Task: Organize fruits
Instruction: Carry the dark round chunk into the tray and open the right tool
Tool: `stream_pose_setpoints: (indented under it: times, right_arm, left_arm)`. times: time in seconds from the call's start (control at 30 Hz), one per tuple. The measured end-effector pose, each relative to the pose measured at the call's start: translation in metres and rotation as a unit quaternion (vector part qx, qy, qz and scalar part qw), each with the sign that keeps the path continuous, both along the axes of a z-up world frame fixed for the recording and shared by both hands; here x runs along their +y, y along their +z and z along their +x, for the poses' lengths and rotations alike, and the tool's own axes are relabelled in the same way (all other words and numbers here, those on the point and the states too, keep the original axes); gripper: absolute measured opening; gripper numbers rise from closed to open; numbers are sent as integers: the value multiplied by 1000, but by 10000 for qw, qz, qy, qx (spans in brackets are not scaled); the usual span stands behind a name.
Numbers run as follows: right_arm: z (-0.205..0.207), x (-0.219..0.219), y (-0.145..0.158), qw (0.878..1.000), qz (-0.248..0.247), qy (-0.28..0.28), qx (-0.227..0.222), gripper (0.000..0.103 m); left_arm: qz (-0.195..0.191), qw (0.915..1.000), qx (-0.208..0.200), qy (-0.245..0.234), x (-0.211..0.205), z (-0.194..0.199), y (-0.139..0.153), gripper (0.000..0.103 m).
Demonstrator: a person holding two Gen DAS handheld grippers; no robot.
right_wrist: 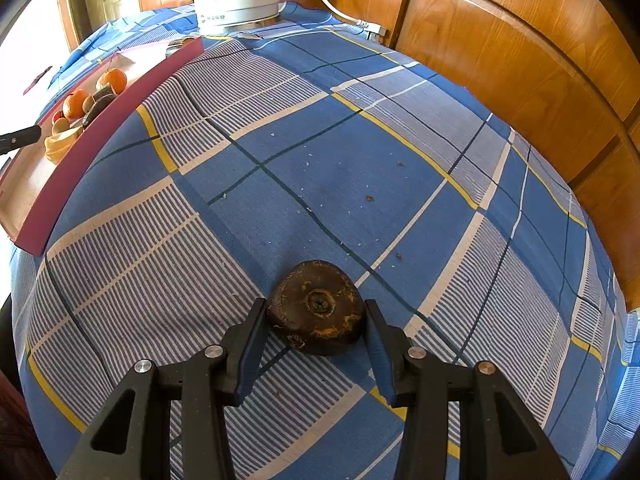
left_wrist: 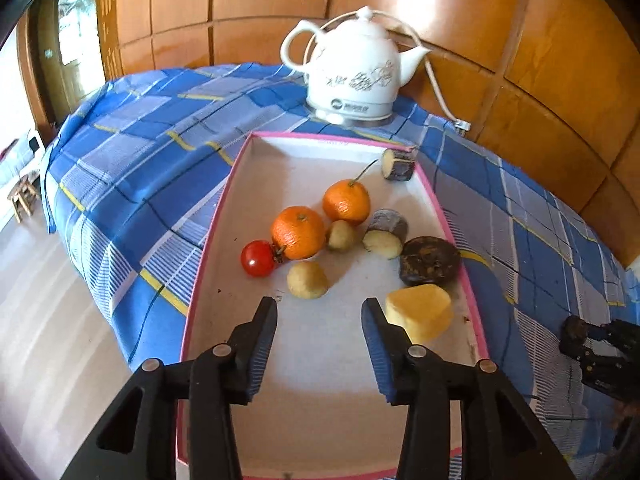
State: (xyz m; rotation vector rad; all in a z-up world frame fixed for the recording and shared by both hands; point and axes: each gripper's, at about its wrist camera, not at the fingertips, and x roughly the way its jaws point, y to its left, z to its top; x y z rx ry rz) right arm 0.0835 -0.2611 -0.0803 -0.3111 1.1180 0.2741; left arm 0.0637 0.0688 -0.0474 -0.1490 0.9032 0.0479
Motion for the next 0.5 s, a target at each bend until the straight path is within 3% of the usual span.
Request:
stream_pose_setpoints:
  times: [0.23, 0.5]
  right_arm:
    - [0, 0, 0, 10000, -21, -38, -28, 47]
    - [-2, 1, 0, 9999, -43, -78, -80, 47]
  left_arm:
    - [286, 9986, -384, -236, -15, -11, 18, 45]
    - [324, 9972, -543, -397, -19, -20, 28, 45]
